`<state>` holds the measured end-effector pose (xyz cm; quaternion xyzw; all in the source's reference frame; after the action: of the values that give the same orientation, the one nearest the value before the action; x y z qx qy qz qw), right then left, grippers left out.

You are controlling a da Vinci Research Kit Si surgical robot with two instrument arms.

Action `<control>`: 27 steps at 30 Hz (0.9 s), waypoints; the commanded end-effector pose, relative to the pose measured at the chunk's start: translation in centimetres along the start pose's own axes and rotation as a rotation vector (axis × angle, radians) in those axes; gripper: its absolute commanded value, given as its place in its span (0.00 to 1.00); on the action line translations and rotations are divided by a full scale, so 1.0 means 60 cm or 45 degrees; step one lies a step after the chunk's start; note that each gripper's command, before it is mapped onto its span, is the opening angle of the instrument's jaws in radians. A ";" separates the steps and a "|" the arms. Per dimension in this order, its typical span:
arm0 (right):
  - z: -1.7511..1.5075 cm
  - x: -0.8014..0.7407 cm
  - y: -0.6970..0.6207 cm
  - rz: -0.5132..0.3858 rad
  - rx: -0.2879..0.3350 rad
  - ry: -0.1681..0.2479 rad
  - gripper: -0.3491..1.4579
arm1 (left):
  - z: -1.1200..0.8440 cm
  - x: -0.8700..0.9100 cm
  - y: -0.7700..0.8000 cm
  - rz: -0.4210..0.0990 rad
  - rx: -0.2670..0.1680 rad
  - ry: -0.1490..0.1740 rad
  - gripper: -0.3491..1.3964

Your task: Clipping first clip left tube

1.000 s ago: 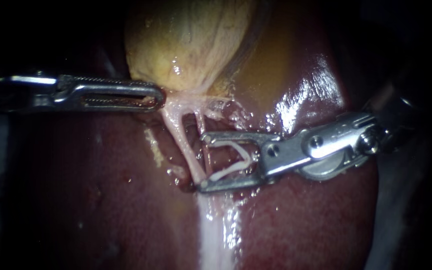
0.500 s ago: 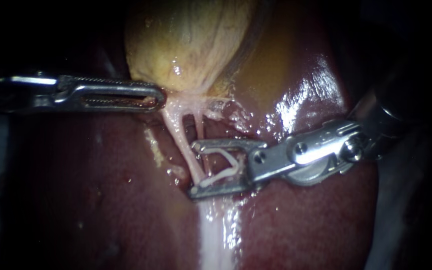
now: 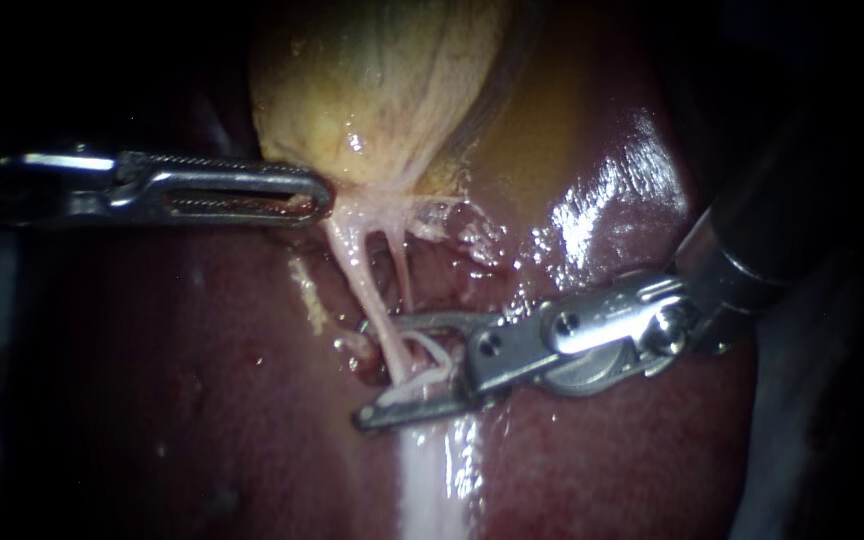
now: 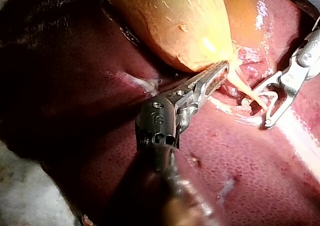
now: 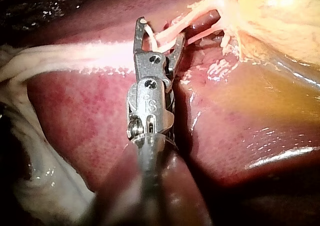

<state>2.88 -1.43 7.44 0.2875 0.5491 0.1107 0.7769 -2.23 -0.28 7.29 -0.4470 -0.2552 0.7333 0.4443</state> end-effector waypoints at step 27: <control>0.0033 -0.0009 0.0010 0.149 0.151 0.108 0.42 | 0.0011 0.0004 0.0002 -0.002 0.008 0.004 0.00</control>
<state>3.06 -1.48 7.56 0.3616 0.5694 0.1336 0.7261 -2.30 -0.26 7.30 -0.4464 -0.2528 0.7330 0.4467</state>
